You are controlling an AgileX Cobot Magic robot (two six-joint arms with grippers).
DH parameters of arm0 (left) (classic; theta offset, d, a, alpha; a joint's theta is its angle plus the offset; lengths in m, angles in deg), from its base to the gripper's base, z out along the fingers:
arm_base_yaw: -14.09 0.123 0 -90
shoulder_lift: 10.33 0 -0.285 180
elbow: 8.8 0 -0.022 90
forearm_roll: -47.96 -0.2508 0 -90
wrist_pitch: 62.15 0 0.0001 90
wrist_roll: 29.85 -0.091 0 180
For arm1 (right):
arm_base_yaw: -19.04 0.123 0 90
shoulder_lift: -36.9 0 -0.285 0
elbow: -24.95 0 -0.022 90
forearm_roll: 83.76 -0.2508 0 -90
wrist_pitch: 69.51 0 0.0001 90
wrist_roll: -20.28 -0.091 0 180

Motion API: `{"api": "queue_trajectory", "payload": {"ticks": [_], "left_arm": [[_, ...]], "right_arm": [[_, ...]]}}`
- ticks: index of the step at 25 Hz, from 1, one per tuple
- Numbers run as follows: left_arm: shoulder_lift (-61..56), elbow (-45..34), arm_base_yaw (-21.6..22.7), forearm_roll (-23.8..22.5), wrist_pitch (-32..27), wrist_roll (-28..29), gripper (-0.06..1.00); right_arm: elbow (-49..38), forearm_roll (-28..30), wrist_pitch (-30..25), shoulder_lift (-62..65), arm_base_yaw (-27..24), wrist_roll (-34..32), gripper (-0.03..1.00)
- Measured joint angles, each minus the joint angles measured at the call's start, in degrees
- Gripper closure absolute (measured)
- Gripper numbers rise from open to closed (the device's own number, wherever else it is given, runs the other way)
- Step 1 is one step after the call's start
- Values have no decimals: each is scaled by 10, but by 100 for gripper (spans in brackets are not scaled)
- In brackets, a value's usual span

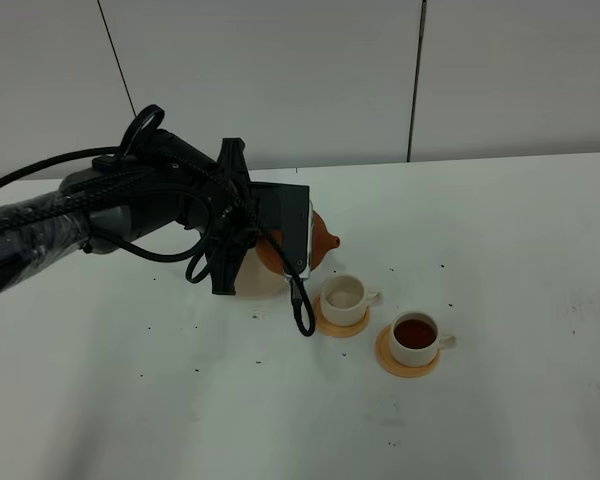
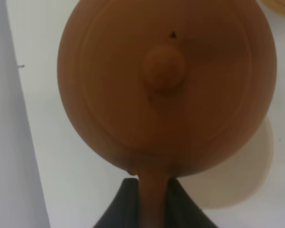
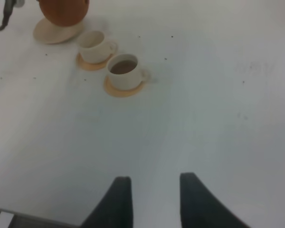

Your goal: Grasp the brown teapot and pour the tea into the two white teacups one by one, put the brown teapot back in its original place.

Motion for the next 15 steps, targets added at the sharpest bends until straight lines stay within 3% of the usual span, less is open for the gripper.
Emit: {"api": "queue_trajectory", "payload": {"ticks": [15], "left_arm": [[6,0,-1,-2,31,-130,78]], "right_arm": [[0,0,0,0,0,0,72]]}}
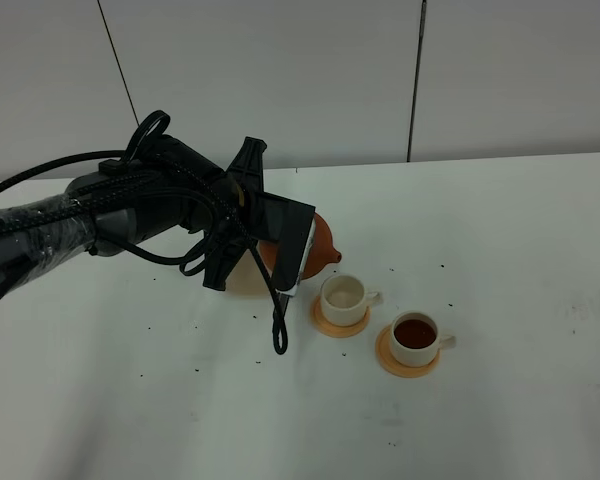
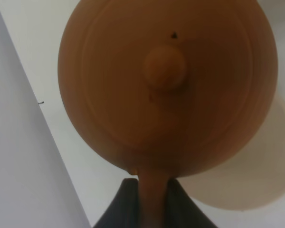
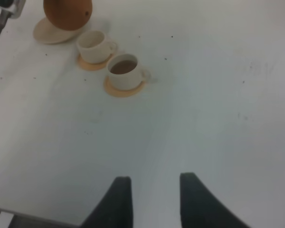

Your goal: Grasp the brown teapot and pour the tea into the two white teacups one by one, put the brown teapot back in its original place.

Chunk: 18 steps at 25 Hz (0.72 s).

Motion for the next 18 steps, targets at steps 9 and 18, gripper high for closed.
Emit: {"api": "queue_trajectory", "payload": {"ticks": [9,18], "left_arm": [[0,0,-11,-24,0,-55,78],[0,0,-19,-76,-10,-56,78]], "right_arm": [[0,0,0,0,0,0,72],[0,0,0,0,0,0,72]]}}
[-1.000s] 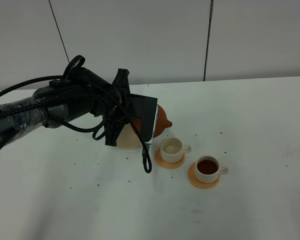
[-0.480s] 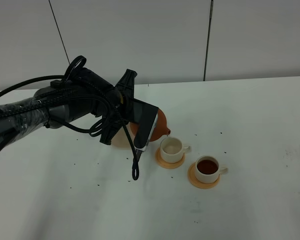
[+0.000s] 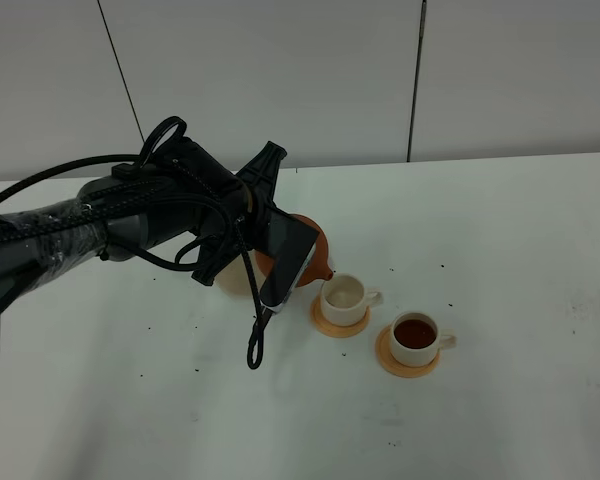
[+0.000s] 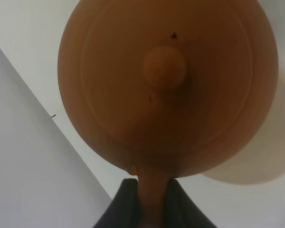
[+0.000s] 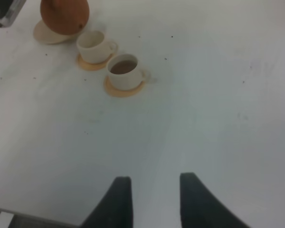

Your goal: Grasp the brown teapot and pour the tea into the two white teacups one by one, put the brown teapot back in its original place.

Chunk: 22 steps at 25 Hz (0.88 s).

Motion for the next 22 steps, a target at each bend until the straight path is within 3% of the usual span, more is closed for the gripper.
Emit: {"api": "queue_trajectory", "payload": {"ticks": [8,22], "left_arm": [[0,0,-15,-64,-2,0,78],[0,0,-29,-101,3,0,78]], "right_arm": [[0,0,0,0,0,0,72],[0,0,0,0,0,0,72]]}}
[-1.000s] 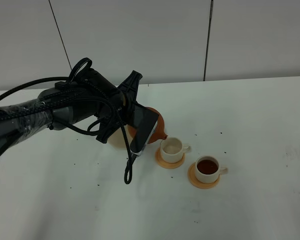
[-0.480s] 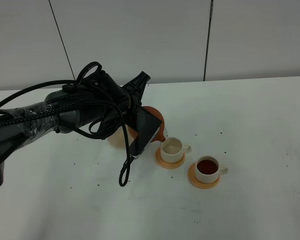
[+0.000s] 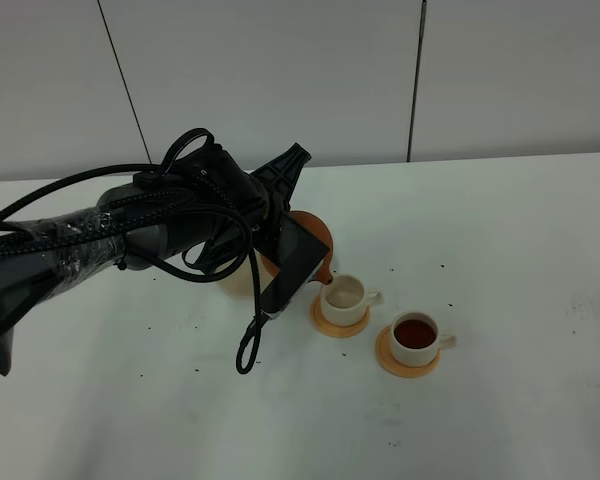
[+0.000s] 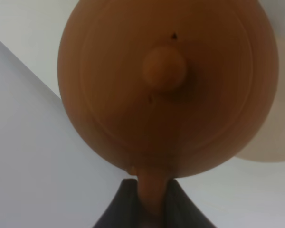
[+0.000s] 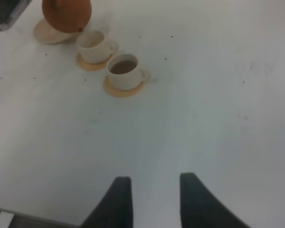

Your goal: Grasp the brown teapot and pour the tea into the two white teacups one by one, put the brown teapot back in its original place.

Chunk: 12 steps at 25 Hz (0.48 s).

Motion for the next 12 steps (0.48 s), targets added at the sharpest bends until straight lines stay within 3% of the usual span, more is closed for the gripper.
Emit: {"api": "queue_trajectory", "payload": {"ticks": [12], "left_arm": [[0,0,-6,-37,13,0,78]], "right_arm": [[0,0,0,0,0,0,72]]}}
